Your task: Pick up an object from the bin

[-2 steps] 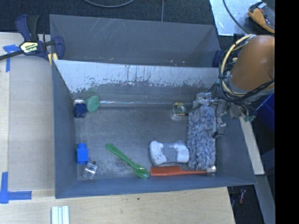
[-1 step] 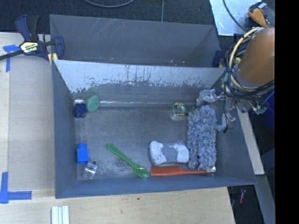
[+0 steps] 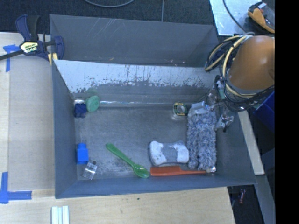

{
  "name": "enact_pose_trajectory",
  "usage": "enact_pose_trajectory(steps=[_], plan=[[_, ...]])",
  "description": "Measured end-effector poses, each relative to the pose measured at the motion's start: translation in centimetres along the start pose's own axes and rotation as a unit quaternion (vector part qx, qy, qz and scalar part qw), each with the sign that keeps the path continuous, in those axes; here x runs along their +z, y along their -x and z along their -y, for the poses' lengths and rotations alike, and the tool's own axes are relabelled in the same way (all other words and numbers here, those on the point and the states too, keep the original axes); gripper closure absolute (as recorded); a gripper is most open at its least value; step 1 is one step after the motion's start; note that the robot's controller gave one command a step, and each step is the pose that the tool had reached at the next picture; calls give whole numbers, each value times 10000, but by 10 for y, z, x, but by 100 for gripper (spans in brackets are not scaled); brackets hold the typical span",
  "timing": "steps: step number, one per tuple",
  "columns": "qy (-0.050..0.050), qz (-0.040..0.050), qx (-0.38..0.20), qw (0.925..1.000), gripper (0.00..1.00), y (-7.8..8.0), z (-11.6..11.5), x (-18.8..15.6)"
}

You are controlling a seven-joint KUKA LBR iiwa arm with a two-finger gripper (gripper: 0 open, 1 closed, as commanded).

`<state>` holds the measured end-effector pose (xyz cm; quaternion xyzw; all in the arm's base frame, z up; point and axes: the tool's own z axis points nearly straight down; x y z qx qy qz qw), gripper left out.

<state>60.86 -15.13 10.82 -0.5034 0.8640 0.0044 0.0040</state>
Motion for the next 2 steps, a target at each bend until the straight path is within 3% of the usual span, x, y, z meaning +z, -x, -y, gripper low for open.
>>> enact_pose_trajectory(steps=[1,2], plan=[[-96,27,472,9988,0,1,-2,10],[-53,143,-3430,9392,100,14,2,31]])
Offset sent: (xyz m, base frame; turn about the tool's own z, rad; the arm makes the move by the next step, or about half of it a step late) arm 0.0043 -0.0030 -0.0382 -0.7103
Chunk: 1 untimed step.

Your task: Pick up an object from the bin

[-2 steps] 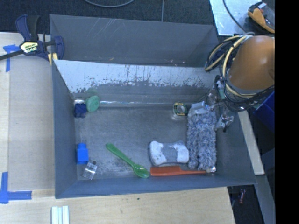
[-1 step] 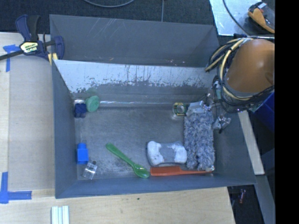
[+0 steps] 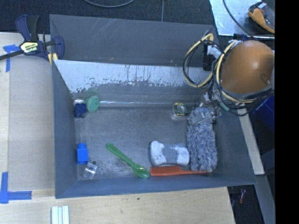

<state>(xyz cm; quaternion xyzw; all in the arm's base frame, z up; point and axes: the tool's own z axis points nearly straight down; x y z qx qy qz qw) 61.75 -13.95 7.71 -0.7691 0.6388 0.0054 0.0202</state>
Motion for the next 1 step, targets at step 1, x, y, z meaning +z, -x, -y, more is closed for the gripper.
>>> enact_pose_trajectory(steps=[1], plan=[[0,0,-49,10000,100,0,0,0]])
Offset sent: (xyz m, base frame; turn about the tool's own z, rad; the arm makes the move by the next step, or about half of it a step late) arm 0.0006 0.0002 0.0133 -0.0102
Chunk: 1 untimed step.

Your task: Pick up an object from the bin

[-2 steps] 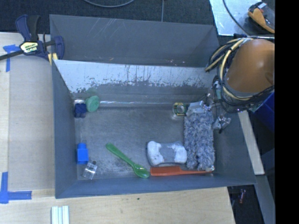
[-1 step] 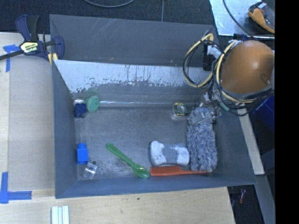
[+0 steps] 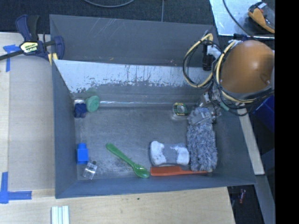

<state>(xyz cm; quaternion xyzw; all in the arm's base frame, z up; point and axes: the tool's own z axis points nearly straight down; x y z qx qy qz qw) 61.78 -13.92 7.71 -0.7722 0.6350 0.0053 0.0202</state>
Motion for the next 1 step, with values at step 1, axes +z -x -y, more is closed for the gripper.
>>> enact_pose_trajectory(steps=[1], plan=[[-11,6,-4,10000,100,1,0,-5]])
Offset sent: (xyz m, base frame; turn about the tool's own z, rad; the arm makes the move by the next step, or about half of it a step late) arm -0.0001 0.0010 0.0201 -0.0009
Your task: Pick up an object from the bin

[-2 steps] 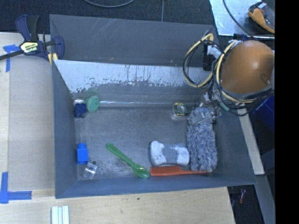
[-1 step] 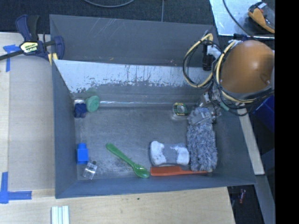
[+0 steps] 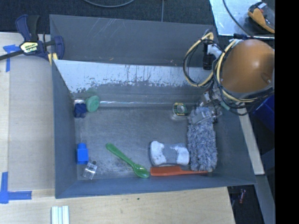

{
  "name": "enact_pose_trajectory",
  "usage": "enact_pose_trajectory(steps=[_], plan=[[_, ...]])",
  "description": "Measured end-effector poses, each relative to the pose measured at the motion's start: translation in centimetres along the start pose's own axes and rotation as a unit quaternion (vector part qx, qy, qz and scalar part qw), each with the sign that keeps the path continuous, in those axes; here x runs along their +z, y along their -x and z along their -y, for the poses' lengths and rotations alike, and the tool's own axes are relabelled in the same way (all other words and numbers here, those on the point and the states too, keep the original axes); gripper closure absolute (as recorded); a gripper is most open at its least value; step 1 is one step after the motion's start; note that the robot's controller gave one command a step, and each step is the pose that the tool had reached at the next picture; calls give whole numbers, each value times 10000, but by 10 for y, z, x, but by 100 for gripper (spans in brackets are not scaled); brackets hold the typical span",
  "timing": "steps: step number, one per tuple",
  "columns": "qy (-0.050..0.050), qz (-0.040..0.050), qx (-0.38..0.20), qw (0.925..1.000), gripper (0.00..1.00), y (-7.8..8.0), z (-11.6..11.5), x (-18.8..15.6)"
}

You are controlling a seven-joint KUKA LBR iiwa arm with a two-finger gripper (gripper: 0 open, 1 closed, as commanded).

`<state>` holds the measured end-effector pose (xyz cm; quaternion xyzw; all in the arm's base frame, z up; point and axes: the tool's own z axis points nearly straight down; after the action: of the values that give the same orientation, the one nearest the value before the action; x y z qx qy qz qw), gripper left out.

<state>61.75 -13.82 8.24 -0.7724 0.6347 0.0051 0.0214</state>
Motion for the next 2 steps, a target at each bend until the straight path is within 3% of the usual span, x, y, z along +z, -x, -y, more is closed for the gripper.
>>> enact_pose_trajectory(steps=[2], plan=[[-17,4,22,10000,100,1,1,-16]])
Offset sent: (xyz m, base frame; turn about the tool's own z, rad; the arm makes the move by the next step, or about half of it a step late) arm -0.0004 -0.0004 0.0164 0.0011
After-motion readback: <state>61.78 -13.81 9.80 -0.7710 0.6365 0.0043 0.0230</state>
